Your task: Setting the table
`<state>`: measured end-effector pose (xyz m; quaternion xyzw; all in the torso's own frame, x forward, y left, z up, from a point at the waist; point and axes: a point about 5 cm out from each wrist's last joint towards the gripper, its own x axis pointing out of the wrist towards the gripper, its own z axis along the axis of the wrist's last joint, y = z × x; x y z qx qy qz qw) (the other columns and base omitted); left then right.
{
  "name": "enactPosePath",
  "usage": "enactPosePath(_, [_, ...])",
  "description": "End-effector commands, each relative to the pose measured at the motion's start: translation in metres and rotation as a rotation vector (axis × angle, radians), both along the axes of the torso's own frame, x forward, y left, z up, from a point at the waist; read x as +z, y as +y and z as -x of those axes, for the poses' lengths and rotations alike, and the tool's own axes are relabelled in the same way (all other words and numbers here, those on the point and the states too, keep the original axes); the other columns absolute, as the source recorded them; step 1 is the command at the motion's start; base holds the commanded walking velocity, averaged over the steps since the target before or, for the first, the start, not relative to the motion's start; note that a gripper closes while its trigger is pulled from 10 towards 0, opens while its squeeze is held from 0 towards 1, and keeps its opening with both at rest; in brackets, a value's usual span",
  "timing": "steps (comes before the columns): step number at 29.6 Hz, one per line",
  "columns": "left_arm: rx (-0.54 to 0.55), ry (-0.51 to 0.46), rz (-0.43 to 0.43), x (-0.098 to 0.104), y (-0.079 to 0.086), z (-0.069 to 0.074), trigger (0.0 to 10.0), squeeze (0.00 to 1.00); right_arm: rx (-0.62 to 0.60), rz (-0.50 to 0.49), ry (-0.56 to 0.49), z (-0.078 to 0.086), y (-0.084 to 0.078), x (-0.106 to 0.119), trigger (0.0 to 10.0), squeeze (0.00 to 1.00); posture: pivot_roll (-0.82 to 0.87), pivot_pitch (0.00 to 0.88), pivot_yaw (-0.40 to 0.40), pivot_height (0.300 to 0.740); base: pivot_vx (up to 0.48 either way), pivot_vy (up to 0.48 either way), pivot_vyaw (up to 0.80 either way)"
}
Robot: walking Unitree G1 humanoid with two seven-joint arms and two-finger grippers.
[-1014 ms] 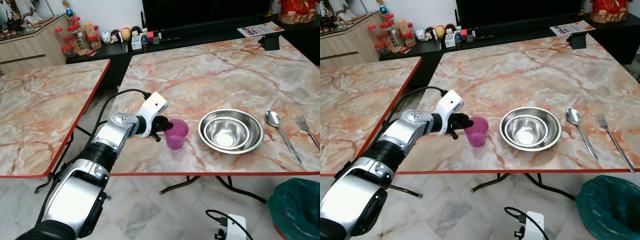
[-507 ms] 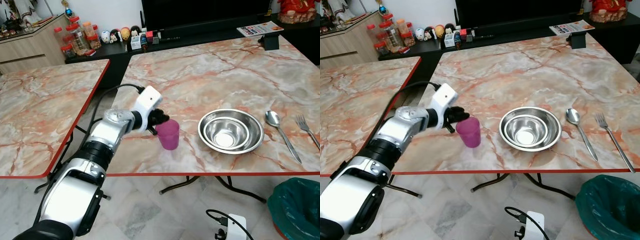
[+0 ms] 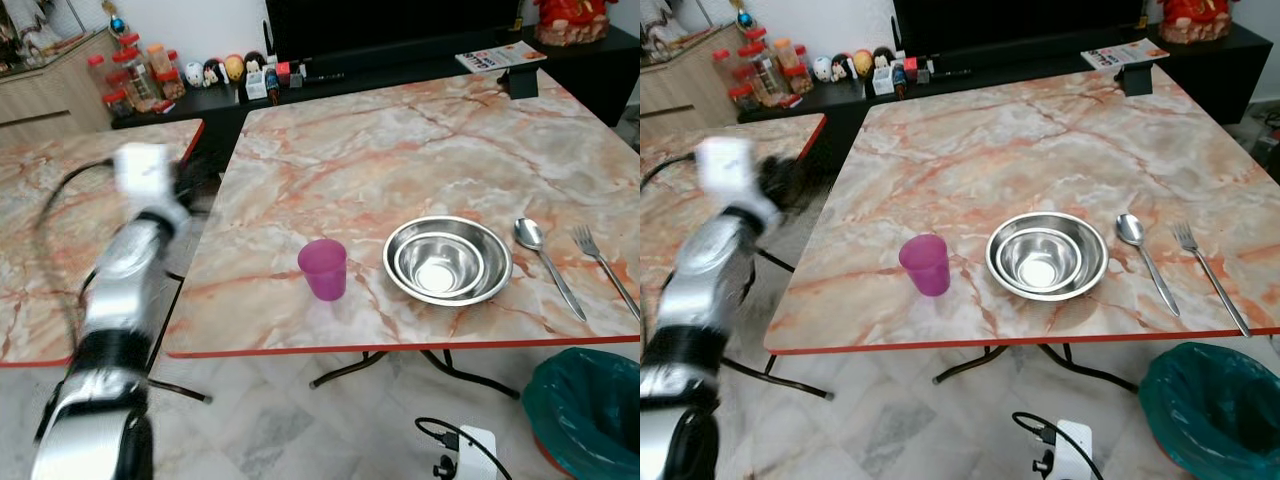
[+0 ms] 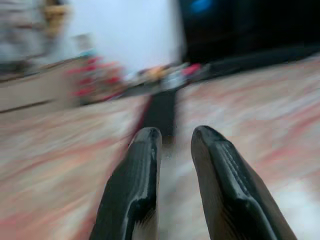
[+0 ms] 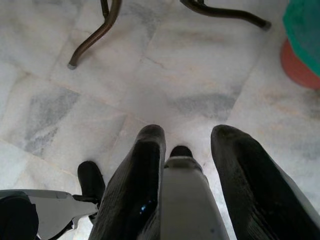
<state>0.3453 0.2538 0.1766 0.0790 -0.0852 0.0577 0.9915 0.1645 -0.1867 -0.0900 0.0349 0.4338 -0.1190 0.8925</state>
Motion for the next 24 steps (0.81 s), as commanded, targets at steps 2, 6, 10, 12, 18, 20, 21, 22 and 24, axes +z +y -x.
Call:
enactPosePath(2, [0.126,0.003,-0.109,-0.007,0.021,0.014,10.0,0.00,0.028,-0.013,-0.003,-0.002,0.006,0.000,10.0,0.00,0.07,0.000,0.114,0.703,0.000,0.000,0.00])
enactPosePath(6, [0.253,0.100,-0.194,-0.042,0.041,0.038,10.0,0.00,0.029,-0.016,-0.005,-0.002,0.007,0.000,10.0,0.00,0.08,0.000,0.116,0.703,0.000,0.000,0.00])
enactPosePath(10, [0.269,0.232,-0.264,-0.083,0.045,0.062,10.0,0.00,0.028,-0.020,-0.003,-0.001,0.008,-0.001,10.0,0.00,0.08,0.009,0.119,0.703,0.000,0.000,0.00])
enactPosePath(12, [0.279,0.247,-0.263,-0.089,0.044,0.066,10.0,0.00,0.028,-0.021,-0.002,0.000,0.008,-0.001,10.0,0.00,0.08,0.009,0.119,0.703,0.000,0.000,0.00])
enactPosePath(18, [0.371,0.454,-0.338,-0.150,0.052,0.112,10.0,0.00,0.006,-0.019,0.008,0.006,0.005,-0.003,10.0,0.00,0.06,0.016,0.128,0.703,0.000,0.000,0.00])
enactPosePath(20, [0.376,0.461,-0.338,-0.152,0.053,0.113,10.0,0.00,0.006,-0.019,0.008,0.006,0.005,-0.003,10.0,0.00,0.06,0.016,0.128,0.703,0.000,0.000,0.00])
enactPosePath(21, [0.391,0.495,-0.339,-0.159,0.054,0.120,10.0,0.00,0.005,-0.019,0.009,0.007,0.004,-0.003,10.0,0.00,0.06,0.016,0.128,0.703,0.000,0.000,0.00])
enactPosePath(22, [0.395,0.526,-0.337,-0.165,0.054,0.124,10.0,0.00,0.005,-0.018,0.010,0.007,0.004,-0.003,10.0,0.00,0.06,0.018,0.124,0.703,0.000,0.000,0.00])
enactPosePath(24, [0.369,0.638,-0.341,-0.185,0.050,0.138,10.0,0.00,0.007,-0.014,0.009,0.006,0.002,-0.003,10.0,0.00,0.06,0.020,0.120,0.703,0.000,0.000,0.00])
